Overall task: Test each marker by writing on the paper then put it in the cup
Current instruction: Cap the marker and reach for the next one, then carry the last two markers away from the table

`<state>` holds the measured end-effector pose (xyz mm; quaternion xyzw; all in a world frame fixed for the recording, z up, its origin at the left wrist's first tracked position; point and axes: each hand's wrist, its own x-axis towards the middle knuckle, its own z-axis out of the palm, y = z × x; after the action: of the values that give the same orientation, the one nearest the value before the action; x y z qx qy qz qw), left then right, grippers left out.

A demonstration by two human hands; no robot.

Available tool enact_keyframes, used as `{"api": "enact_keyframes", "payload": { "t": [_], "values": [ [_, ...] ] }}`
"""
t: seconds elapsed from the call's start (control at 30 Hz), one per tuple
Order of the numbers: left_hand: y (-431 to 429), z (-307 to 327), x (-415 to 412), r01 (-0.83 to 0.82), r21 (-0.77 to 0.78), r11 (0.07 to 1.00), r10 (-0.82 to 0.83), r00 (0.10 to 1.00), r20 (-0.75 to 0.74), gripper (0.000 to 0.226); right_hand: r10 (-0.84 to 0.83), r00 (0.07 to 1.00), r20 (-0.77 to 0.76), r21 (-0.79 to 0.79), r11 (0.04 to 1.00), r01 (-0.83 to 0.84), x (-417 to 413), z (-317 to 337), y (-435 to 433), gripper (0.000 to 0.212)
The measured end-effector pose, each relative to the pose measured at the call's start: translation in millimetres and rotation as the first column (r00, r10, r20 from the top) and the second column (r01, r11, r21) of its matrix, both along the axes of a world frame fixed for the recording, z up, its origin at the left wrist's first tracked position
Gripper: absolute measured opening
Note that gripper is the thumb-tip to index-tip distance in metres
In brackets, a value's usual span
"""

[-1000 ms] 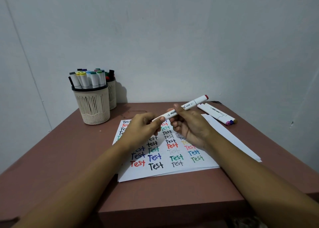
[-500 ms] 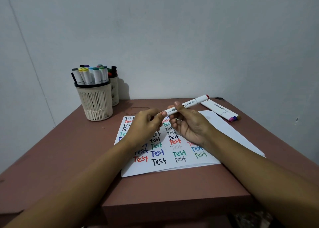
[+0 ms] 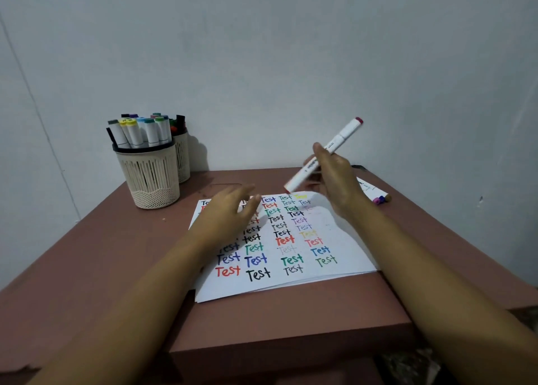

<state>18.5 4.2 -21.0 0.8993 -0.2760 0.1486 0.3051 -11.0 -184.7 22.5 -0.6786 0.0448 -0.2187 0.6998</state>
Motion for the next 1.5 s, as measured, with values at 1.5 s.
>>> {"api": "enact_keyframes", "payload": {
  "t": [1.5],
  "values": [
    [0.3, -10.8, 14.2, 0.031, 0.411, 0.911, 0.024, 0.992, -0.127, 0.046, -0.625, 0.728, -0.281, -0.943, 0.32, -0.089, 64.7, -13.9, -93.5, 0.027]
  ]
}}
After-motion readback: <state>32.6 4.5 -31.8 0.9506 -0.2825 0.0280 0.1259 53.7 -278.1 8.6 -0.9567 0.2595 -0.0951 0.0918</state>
